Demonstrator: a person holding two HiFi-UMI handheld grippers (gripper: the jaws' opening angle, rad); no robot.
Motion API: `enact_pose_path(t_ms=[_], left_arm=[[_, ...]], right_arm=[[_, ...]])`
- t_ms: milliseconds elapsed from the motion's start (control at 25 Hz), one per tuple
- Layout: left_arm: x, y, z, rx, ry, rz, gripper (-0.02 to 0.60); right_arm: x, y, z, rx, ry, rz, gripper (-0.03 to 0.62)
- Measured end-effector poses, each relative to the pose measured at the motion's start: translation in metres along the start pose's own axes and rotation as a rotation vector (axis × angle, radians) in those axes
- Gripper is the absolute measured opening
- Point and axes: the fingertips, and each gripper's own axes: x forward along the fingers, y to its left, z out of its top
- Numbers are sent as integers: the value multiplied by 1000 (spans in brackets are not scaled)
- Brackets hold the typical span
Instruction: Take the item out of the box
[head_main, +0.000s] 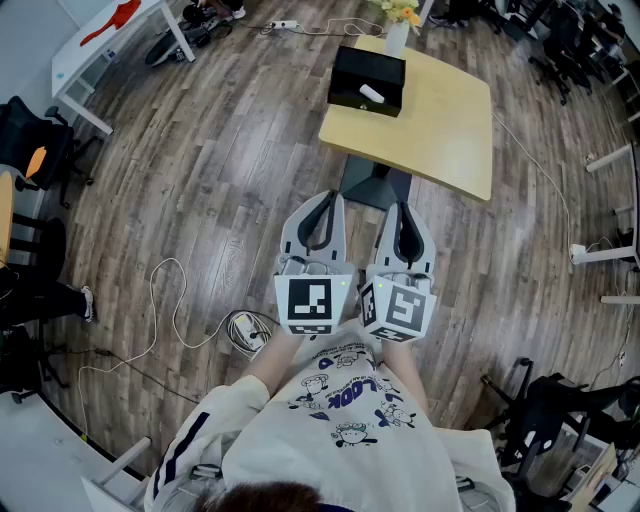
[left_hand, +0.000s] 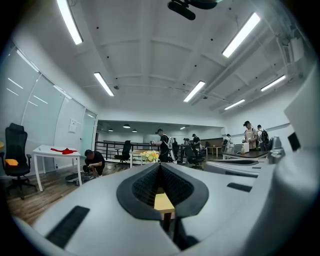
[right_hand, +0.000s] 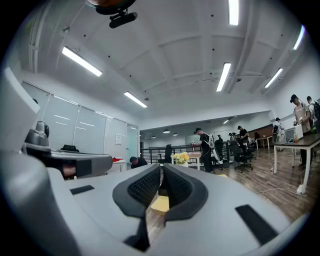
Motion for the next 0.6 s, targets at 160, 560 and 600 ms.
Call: enact_pose_path(t_ms=[160,560,600], left_arm=[[0,-2,0,-10,1,0,14],[2,6,-3,-9,0,-4,14],[1,7,-3,-8,3,-6,14]], right_arm=[[-1,-1,1,-2,0,-1,41],[4,5,-3,-4,-2,-2,41],[4,6,-3,-1,-4,-6,41]])
